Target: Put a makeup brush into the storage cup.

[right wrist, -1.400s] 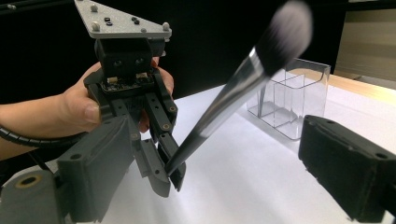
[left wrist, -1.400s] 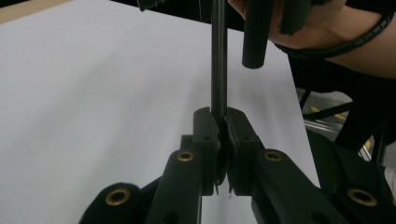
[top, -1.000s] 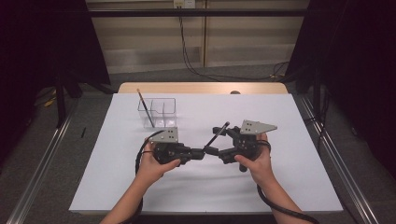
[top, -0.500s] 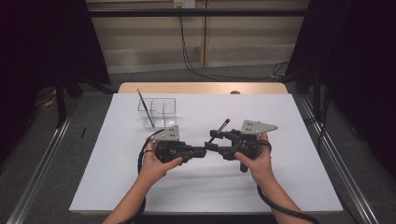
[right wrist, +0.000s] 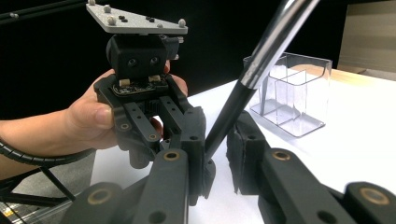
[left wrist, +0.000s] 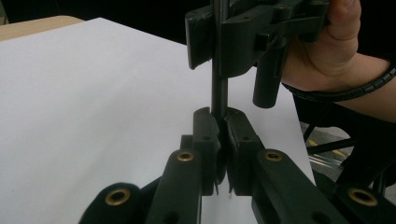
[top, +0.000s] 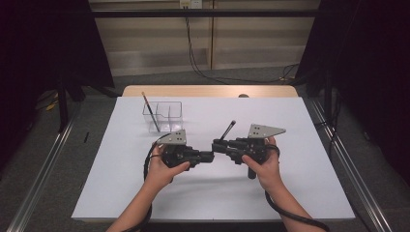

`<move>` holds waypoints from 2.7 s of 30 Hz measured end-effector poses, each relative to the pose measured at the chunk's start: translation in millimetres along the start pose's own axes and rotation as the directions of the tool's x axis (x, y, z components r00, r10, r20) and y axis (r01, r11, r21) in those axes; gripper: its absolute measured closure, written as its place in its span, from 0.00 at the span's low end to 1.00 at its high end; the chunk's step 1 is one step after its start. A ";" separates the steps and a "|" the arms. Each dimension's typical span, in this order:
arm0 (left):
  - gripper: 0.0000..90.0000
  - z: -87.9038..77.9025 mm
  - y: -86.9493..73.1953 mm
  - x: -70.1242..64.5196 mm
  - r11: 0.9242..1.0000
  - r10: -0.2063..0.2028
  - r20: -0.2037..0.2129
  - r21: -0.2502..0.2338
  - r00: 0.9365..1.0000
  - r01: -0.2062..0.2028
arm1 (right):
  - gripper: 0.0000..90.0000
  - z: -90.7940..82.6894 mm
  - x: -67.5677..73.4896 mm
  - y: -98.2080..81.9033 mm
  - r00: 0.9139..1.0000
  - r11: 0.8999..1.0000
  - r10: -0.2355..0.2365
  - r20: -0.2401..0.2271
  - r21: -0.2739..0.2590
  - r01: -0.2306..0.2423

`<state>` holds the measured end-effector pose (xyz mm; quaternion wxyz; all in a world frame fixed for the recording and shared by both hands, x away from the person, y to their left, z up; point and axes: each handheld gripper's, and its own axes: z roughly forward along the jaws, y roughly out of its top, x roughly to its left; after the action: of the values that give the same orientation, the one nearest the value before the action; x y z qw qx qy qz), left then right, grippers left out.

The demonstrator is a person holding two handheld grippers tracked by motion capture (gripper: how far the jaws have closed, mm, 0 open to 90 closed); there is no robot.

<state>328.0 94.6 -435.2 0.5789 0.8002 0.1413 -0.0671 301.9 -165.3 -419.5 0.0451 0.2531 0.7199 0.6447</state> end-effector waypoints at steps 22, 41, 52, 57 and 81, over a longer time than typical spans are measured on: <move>0.85 12.3 -3.1 0.6 1.000 -0.018 0.038 0.002 0.999 0.018 | 0.94 3.0 -1.0 1.6 0.998 1.000 0.026 -0.059 0.016 -0.025; 0.22 -2.0 0.9 1.2 0.992 0.001 0.021 -0.123 1.000 0.002 | 0.94 -2.8 -5.0 0.3 0.999 1.000 0.013 -0.036 0.021 -0.012; 0.10 -5.1 6.4 1.7 0.991 0.029 -0.011 -0.128 1.000 -0.030 | 0.94 -2.5 -5.3 -1.1 0.999 1.000 0.008 -0.034 0.027 -0.007; 0.09 -5.9 10.8 2.1 0.990 0.030 -0.015 -0.134 0.999 -0.032 | 0.94 -2.5 -5.7 -1.7 0.999 1.000 0.004 -0.036 0.028 -0.003; 0.13 -1.4 38.8 5.8 0.988 0.027 0.005 -0.154 1.000 -0.026 | 0.94 1.7 -4.2 -3.7 0.999 0.999 -0.008 -0.039 0.042 0.009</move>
<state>345.3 85.5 -401.2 0.6406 0.7546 0.1331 -0.0512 305.1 -165.6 -424.3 0.0283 0.2383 0.7352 0.6339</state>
